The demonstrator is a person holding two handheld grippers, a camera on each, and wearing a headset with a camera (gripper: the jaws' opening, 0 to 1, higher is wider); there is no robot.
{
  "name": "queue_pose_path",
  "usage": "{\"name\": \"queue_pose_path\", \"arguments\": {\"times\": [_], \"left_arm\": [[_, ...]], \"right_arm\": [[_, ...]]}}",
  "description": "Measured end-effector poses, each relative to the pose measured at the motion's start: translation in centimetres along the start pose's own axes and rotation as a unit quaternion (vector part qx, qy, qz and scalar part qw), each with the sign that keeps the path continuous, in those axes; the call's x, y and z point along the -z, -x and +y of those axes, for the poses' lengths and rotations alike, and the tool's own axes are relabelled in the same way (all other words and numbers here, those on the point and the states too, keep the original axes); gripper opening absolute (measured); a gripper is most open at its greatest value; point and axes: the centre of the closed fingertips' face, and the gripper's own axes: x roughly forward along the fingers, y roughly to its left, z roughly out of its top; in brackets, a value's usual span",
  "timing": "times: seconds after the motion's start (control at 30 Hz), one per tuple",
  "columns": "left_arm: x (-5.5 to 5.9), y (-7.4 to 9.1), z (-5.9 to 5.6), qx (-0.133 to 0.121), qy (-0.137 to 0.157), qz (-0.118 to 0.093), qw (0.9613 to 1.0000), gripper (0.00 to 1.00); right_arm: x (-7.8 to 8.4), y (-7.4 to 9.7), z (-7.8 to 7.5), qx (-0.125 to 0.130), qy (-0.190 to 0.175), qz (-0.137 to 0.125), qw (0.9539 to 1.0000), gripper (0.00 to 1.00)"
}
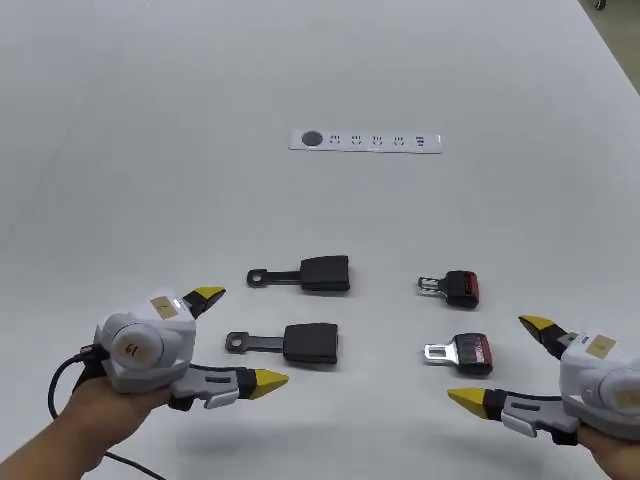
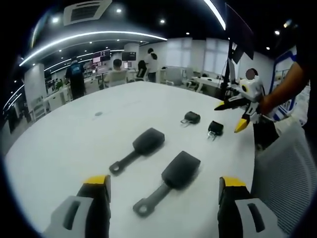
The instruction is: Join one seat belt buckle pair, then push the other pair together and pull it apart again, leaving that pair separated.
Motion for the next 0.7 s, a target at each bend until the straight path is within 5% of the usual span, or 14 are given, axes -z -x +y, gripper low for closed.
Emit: {"name": "queue_pose_path", "arguments": {"times": [0.7], "left_arm": [[0.0,-3.7,-0.7,0.072,-0.037,0.036,0.9961,0.8]], "right_arm": [[0.6,-2.5,-0.1,-0.077,0.023,0.031,0.9963,0.83]]}}
